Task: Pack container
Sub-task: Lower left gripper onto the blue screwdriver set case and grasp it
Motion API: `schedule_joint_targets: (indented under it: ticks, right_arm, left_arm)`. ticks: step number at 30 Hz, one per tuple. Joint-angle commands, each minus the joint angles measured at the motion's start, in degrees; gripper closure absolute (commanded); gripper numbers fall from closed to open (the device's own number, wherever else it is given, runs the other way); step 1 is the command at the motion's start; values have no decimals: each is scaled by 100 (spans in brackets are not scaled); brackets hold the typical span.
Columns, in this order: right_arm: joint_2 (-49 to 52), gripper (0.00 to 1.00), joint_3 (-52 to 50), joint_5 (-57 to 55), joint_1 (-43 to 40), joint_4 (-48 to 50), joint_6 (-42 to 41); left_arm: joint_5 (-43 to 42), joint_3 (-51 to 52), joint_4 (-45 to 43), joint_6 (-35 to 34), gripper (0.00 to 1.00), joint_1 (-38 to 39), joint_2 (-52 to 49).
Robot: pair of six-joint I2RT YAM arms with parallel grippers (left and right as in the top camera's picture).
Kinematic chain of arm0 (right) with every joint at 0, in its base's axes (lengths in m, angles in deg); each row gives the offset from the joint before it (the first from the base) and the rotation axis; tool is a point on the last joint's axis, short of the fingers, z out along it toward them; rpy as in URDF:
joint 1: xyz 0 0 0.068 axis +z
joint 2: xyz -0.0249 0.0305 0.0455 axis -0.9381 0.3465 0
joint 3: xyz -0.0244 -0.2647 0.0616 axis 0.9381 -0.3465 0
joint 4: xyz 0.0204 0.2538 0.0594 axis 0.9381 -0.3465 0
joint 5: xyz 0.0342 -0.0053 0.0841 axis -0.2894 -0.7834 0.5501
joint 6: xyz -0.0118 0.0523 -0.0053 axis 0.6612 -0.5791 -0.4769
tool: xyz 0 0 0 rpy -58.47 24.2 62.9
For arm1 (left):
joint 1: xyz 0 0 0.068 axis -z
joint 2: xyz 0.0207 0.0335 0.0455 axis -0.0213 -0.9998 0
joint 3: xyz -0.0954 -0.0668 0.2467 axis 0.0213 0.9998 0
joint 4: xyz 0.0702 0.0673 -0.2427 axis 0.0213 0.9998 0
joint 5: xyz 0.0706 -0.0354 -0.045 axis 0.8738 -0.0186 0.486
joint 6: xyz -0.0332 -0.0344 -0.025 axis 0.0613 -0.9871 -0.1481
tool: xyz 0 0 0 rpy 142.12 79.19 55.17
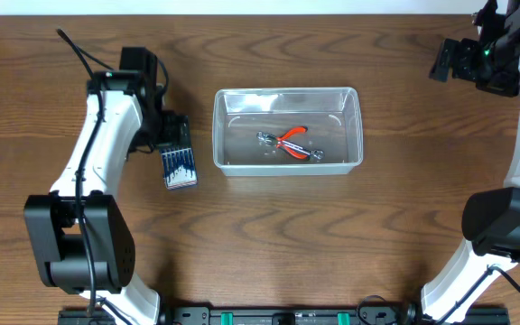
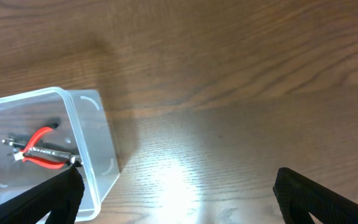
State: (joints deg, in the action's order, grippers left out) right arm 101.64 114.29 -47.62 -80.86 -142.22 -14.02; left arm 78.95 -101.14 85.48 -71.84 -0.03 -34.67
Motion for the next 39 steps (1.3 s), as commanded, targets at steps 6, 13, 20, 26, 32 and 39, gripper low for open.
schedule_joint_targets:
  ticks: [6,13,20,26,32,39]
  right_arm:
    - [0,1,0,155,140,48,273]
    - [0,1,0,170,181,83,304]
    - [0,1,0,170,186,122,404]
    - [0,1,0,175,186,170,461]
    - [0,1,0,175,186,192,509]
    - [0,1,0,175,184,192,551]
  left_arm:
    - [-151,232,-448,-407,2,57,-39]
    - [-146,232,-592,-431,2,138,-363]
    - [-168,232,-632,-564,2,146,-855]
    - [-173,232,-782,-588,2,153,-984]
    - [-247,232,-846,-675,2,179,-1158]
    - [-254,232,-916,-691,1,177,-1209]
